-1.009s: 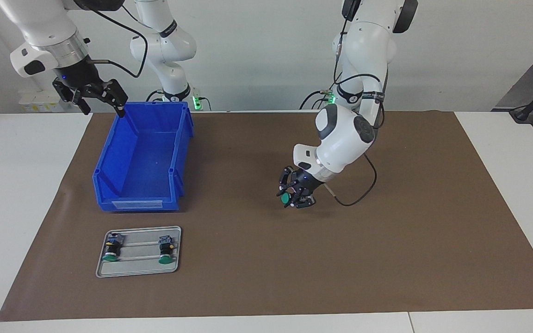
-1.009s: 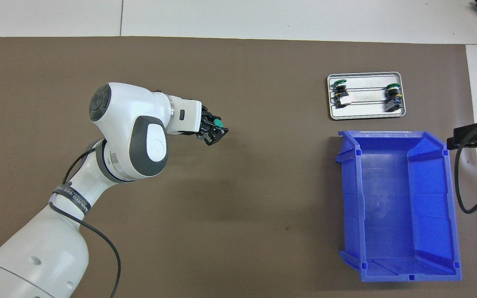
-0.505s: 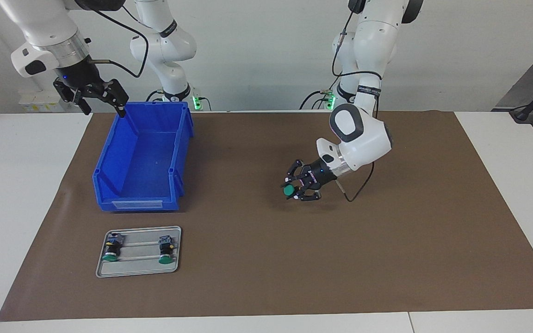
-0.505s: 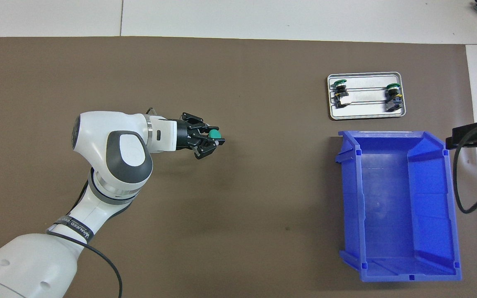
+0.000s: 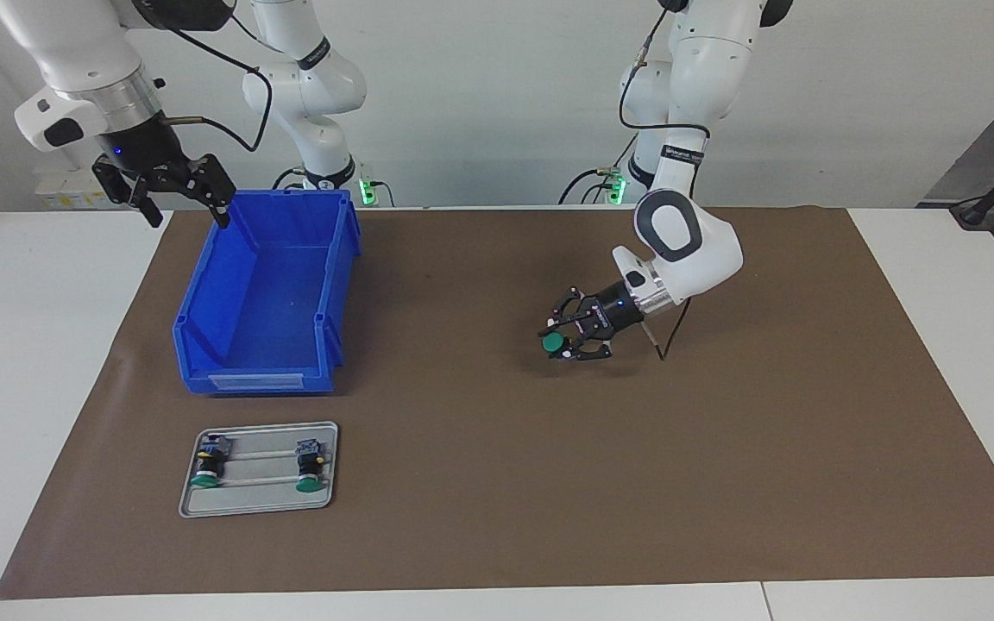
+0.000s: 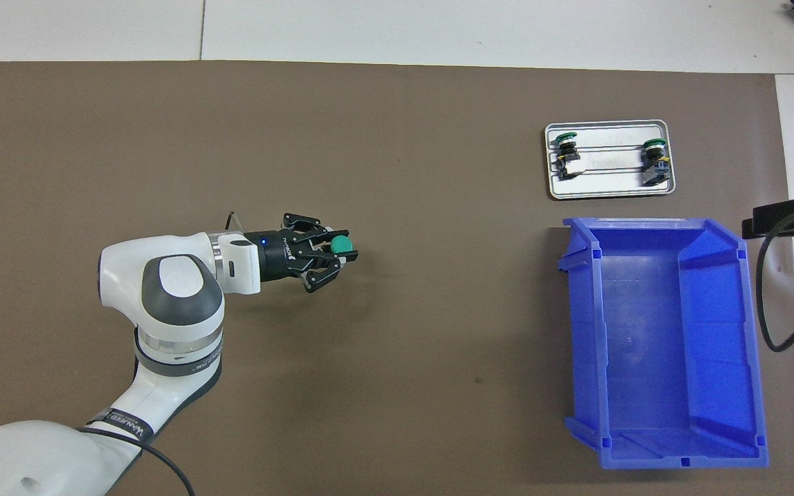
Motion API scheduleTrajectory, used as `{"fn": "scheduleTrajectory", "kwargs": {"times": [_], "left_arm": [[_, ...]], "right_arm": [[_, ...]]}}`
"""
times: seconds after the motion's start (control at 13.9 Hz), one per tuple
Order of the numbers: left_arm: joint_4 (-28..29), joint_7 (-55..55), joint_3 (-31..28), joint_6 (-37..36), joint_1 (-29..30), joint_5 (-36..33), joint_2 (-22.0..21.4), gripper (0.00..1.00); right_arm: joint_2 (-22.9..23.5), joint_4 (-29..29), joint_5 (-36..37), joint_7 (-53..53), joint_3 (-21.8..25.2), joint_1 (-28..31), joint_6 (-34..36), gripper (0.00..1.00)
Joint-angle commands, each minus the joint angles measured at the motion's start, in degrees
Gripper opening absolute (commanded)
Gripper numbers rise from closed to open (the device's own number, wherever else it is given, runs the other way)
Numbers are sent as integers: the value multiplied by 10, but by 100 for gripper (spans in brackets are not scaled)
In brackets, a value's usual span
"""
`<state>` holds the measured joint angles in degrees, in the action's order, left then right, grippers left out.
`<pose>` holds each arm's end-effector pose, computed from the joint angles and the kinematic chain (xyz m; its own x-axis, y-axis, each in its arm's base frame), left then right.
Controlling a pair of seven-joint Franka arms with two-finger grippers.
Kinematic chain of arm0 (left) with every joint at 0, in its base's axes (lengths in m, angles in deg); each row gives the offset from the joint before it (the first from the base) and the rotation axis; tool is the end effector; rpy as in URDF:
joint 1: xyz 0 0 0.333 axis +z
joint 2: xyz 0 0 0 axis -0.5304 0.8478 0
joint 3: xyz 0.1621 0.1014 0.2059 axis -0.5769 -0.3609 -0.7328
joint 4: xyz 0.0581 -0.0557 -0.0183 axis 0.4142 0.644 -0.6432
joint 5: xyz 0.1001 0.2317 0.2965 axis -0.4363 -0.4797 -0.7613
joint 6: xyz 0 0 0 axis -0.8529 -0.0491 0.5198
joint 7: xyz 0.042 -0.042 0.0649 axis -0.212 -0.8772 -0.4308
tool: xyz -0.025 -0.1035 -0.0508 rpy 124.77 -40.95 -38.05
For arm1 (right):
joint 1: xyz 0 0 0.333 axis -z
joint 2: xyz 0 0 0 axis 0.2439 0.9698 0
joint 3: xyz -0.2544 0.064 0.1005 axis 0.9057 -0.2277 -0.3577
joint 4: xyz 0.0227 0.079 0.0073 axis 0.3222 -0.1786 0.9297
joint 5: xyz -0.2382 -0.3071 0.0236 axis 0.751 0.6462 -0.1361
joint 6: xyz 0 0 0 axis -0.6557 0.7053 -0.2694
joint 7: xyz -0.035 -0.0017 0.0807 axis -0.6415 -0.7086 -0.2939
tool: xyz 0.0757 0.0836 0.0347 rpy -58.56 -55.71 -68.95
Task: Place and press button with both arms
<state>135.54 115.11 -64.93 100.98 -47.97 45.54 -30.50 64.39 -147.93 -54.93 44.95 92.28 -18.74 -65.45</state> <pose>0.5085 -0.2319 0.2610 0.4478 -0.3836 0.8077 -0.8799 -0.3499 0.3216 0.5307 -0.0294 0.5954 0.9957 -0.0822 0.0420 -0.0811 -0.9963 -0.0282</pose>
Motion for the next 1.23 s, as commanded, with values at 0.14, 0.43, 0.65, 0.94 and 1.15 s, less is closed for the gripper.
{"fn": "scheduleTrajectory", "kwargs": {"times": [0.14,0.43,0.65,0.94,1.15], "left_arm": [[79,73,3,-45,35,44,-53,0],[110,93,3,-68,56,47,-68,0],[139,126,3,-104,69,103,-86,0],[171,179,3,-141,69,171,-81,0],[177,185,2,-161,76,187,-71,0]], "right_arm": [[-16,-18,-6,17,-3,0,-3,100],[-13,-14,-2,23,-4,0,10,100],[16,20,2,25,-4,7,22,100],[31,41,2,23,-1,6,34,100],[29,34,16,20,-2,1,30,100]]}}
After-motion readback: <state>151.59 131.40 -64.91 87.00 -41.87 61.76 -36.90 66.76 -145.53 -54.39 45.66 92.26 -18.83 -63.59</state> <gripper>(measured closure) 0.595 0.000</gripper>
